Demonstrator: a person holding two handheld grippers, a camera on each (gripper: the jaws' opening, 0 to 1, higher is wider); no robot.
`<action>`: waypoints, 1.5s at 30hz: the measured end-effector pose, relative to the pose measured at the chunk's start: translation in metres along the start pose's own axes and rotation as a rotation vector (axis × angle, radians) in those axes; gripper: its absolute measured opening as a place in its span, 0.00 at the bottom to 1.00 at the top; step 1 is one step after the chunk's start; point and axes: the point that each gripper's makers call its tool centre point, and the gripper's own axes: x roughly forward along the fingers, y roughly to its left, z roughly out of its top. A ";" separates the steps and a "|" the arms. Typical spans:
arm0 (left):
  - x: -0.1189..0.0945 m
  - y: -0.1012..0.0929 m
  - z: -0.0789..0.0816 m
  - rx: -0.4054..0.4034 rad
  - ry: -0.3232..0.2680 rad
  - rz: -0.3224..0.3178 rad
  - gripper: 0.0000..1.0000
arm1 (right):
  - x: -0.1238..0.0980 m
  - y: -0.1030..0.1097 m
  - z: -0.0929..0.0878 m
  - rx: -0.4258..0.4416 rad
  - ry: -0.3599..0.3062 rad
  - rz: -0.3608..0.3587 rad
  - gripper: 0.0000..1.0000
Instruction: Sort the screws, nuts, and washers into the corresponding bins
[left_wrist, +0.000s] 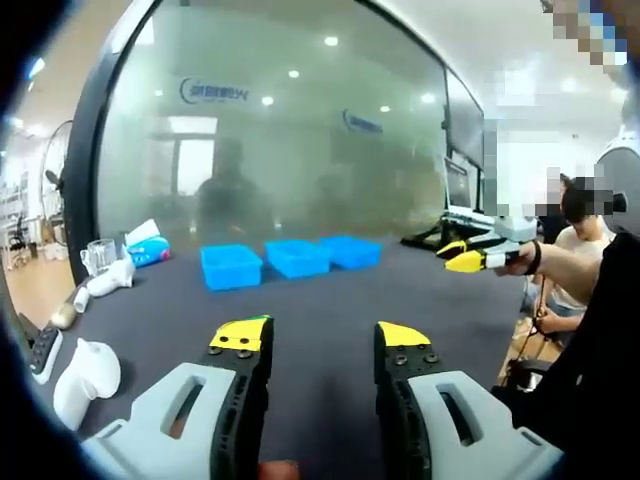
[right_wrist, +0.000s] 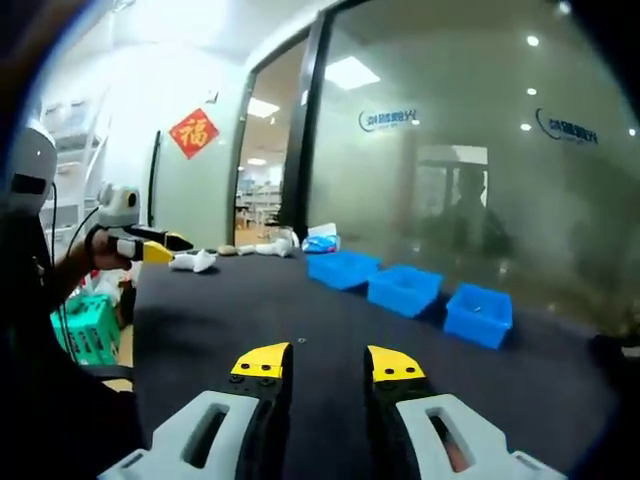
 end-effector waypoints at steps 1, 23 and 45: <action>0.000 0.000 0.000 -0.001 0.000 0.000 0.39 | 0.000 0.000 -0.002 -0.007 0.006 -0.003 0.25; -0.005 -0.004 -0.003 0.018 0.017 -0.010 0.39 | 0.011 0.014 -0.007 0.050 0.049 0.088 0.25; -0.008 -0.004 -0.011 -0.001 0.035 -0.026 0.40 | 0.063 0.019 -0.002 -0.038 0.168 0.239 0.25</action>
